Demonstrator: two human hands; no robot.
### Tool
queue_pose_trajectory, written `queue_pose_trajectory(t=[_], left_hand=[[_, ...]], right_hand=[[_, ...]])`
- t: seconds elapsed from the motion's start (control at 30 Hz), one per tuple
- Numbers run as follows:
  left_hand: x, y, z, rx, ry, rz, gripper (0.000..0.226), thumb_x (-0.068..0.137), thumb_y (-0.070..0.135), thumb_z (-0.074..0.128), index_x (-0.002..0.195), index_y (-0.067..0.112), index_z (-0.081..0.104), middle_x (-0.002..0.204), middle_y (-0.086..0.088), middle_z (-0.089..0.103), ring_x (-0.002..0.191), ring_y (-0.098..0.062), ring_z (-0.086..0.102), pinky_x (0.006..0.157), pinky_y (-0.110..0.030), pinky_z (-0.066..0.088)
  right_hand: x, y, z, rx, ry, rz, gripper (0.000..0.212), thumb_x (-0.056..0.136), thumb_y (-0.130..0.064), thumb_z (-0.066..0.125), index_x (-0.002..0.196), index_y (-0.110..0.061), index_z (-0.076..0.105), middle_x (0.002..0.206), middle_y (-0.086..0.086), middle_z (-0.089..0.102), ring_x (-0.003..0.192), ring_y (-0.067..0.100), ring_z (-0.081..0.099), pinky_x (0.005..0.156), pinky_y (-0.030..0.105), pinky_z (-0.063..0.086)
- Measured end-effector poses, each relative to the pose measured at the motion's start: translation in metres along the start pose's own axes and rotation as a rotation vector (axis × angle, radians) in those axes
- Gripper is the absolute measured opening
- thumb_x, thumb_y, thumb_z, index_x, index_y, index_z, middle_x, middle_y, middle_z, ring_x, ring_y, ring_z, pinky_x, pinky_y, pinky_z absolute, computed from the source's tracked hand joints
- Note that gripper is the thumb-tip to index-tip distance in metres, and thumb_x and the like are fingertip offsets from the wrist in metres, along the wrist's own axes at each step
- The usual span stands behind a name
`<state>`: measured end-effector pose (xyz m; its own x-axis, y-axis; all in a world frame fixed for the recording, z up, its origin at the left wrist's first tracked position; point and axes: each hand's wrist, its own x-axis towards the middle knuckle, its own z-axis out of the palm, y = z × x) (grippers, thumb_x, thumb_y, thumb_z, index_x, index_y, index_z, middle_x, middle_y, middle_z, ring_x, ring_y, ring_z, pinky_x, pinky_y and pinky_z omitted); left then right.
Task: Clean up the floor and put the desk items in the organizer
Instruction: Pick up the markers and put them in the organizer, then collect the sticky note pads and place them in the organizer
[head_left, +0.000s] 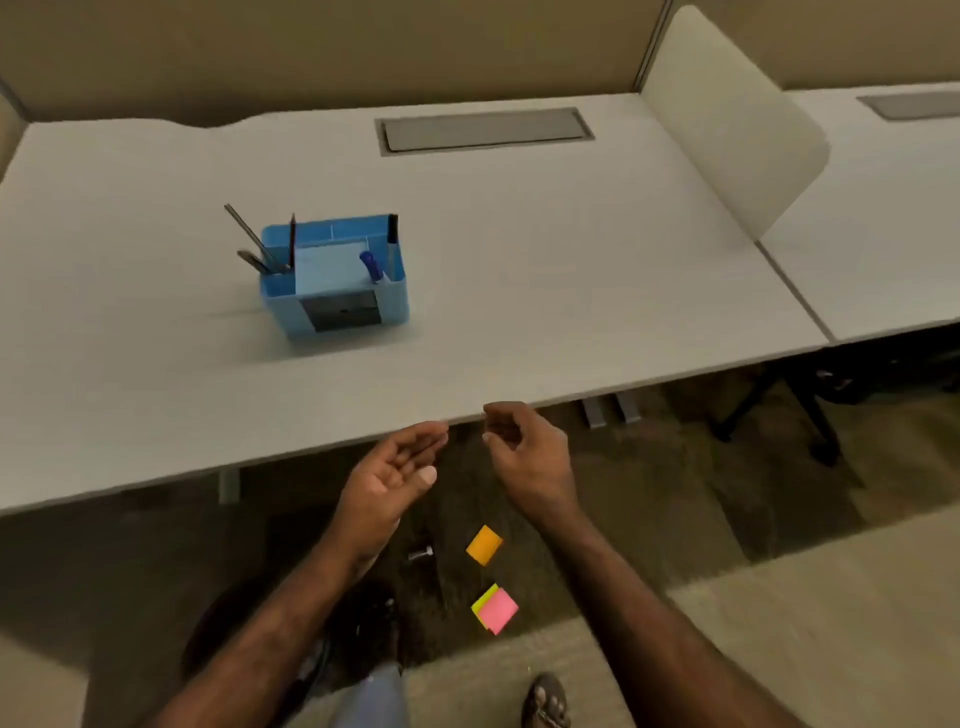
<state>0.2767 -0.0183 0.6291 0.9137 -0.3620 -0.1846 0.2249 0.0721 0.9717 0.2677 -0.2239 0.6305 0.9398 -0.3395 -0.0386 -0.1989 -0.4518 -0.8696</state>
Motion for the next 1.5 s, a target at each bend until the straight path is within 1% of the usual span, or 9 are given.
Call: queue_pose_trajectory(t=[0.13, 0.53, 0.63, 0.77, 0.97, 1.1, 1.2, 1.37, 1.5], left_hand=[[-0.029, -0.072, 0.029, -0.002, 0.01, -0.161, 0.048, 0.095, -0.02, 0.055, 0.139, -0.001, 0.053, 0.134, -0.014, 0.07, 0.131, -0.028, 0.064, 0.113, -0.037, 0.049], [-0.044, -0.341, 0.083, 0.093, -0.136, -0.647, 0.045, 0.093, -0.017, 0.058, 0.137, -0.012, 0.052, 0.125, -0.03, 0.067, 0.108, -0.03, 0.065, 0.086, -0.02, 0.055], [-0.033, -0.411, 0.088, 0.154, -0.165, -0.723, 0.047, 0.09, -0.003, 0.068, 0.133, -0.01, 0.053, 0.112, -0.022, 0.068, 0.09, -0.02, 0.066, 0.071, -0.013, 0.052], [-0.022, -0.514, 0.082, 0.275, -0.164, -0.803, 0.035, 0.1, -0.008, 0.054, 0.135, -0.013, 0.052, 0.097, -0.017, 0.067, 0.067, -0.001, 0.063, 0.057, -0.009, 0.047], [-0.011, -0.659, 0.052, 0.403, -0.137, -0.845, 0.035, 0.095, -0.002, 0.065, 0.128, -0.012, 0.055, 0.085, -0.012, 0.064, 0.059, -0.005, 0.059, 0.049, -0.011, 0.043], [-0.003, -0.73, 0.029, 0.565, -0.152, -0.821, 0.015, 0.1, 0.0, 0.057, 0.11, 0.008, 0.065, 0.081, -0.001, 0.066, 0.063, -0.01, 0.055, 0.054, -0.02, 0.04], [0.012, -0.765, 0.017, 0.722, -0.177, -0.771, 0.021, 0.092, 0.001, 0.063, 0.09, 0.022, 0.066, 0.091, -0.006, 0.07, 0.08, -0.021, 0.064, 0.072, -0.027, 0.049], [0.032, -0.804, 0.001, 1.009, -0.235, -0.679, 0.021, 0.097, 0.017, 0.056, 0.107, 0.014, 0.074, 0.112, -0.008, 0.076, 0.109, -0.023, 0.069, 0.09, -0.03, 0.052], [0.049, -0.826, 0.005, 1.005, -0.218, -0.572, 0.019, 0.097, 0.016, 0.061, 0.11, 0.005, 0.069, 0.111, -0.014, 0.073, 0.108, -0.025, 0.068, 0.09, -0.032, 0.05]], right_hand=[[-0.043, 0.064, -0.001, -0.058, -0.094, 0.089, 0.033, 0.088, -0.002, 0.074, 0.116, -0.019, 0.075, 0.108, -0.003, 0.078, 0.099, 0.009, 0.074, 0.094, 0.032, 0.062], [-0.156, 0.327, 0.051, -0.185, -0.261, 0.42, 0.036, 0.085, 0.0, 0.068, 0.115, -0.018, 0.075, 0.11, -0.001, 0.077, 0.098, 0.013, 0.072, 0.091, 0.037, 0.061], [-0.172, 0.391, 0.077, -0.224, -0.271, 0.498, 0.037, 0.084, -0.005, 0.067, 0.115, -0.024, 0.074, 0.109, -0.002, 0.077, 0.099, 0.017, 0.072, 0.09, 0.037, 0.061], [-0.187, 0.475, 0.121, -0.23, -0.284, 0.583, 0.036, 0.086, -0.004, 0.061, 0.114, -0.023, 0.075, 0.111, 0.001, 0.078, 0.101, 0.023, 0.074, 0.091, 0.038, 0.061], [-0.196, 0.585, 0.19, -0.226, -0.243, 0.68, 0.033, 0.086, 0.001, 0.059, 0.106, -0.017, 0.077, 0.099, 0.004, 0.08, 0.091, 0.023, 0.074, 0.08, 0.025, 0.052], [-0.197, 0.642, 0.229, -0.253, -0.191, 0.755, 0.025, 0.09, -0.007, 0.06, 0.105, -0.018, 0.077, 0.101, 0.004, 0.081, 0.094, 0.029, 0.075, 0.086, 0.033, 0.055], [-0.195, 0.678, 0.252, -0.328, -0.187, 0.741, 0.026, 0.092, -0.011, 0.058, 0.11, -0.017, 0.077, 0.109, 0.009, 0.08, 0.103, 0.034, 0.073, 0.09, 0.036, 0.054], [-0.183, 0.717, 0.282, -0.343, -0.231, 0.805, 0.034, 0.092, -0.017, 0.064, 0.126, -0.017, 0.069, 0.124, 0.009, 0.074, 0.118, 0.032, 0.068, 0.1, 0.034, 0.051], [-0.172, 0.734, 0.301, -0.289, -0.173, 0.99, 0.047, 0.075, -0.03, 0.089, 0.116, -0.014, 0.075, 0.114, 0.007, 0.078, 0.105, 0.024, 0.075, 0.08, 0.026, 0.054]])
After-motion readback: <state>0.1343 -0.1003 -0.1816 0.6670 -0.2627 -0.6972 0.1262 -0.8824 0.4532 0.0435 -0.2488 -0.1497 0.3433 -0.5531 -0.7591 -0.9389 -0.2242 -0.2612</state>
